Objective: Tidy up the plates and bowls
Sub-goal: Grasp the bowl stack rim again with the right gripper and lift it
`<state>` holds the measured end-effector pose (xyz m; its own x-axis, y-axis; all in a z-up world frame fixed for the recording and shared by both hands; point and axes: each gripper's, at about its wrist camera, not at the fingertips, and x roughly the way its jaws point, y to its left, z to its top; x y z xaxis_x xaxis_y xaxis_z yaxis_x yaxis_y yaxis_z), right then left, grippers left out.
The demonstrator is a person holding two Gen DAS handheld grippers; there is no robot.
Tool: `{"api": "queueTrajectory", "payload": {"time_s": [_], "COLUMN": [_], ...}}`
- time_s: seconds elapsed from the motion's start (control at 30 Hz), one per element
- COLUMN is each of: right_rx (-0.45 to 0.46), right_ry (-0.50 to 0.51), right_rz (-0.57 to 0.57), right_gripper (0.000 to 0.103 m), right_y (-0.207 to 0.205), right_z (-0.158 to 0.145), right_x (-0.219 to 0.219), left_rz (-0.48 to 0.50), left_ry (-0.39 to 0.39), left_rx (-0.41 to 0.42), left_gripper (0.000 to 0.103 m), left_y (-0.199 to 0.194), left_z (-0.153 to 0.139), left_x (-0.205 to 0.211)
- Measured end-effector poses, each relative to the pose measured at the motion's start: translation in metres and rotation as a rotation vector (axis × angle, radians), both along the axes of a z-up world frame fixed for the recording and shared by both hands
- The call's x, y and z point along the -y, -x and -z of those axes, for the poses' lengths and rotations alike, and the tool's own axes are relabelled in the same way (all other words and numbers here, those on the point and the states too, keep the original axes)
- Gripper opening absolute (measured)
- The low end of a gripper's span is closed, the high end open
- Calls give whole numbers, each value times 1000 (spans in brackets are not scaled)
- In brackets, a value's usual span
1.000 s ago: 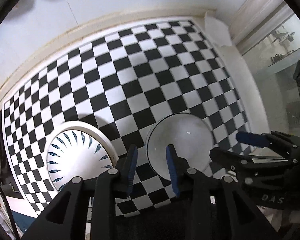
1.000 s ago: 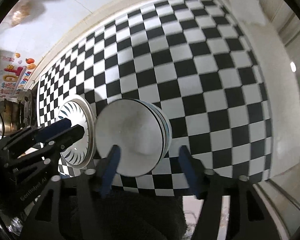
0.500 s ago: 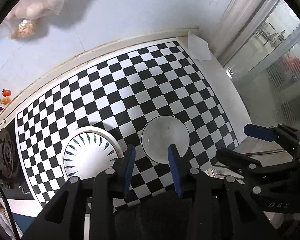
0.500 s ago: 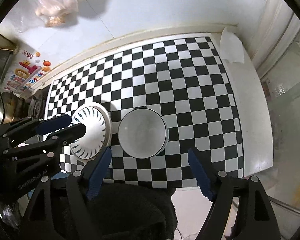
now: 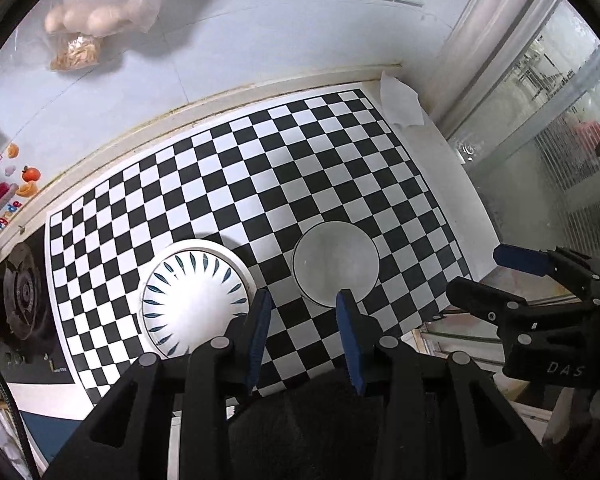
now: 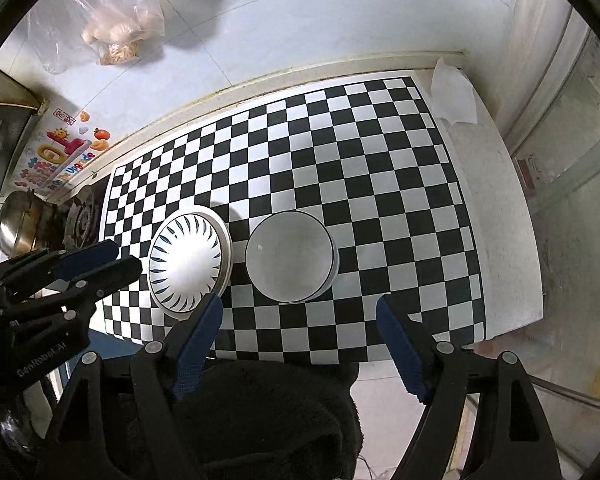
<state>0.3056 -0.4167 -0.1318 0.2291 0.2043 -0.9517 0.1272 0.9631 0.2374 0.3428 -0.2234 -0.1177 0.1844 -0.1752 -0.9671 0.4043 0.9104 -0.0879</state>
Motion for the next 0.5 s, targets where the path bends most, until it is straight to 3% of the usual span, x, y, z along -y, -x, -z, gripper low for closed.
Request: {"api": "queueTrajectory", "payload": {"time_s": [0.23,0.37,0.5], "right_rx": [-48,-92,-127], "right_ry": [-41,-95,-128], "right_rz": [44,90,135], "right_gripper": [84,84,84], "right_y": [1,-9,-24], "right_z": [27,59,98], "right_x": [8,17,31], "left_rz": [-59,-118,-178], "left_ry": [67,143,164], "left_rx": [-89,-189,-276], "left_gripper": [31,31,31], "left_y": [-25,-49,-73], "left_z": [36,68,108], "left_x": [-3,-4,-5]}}
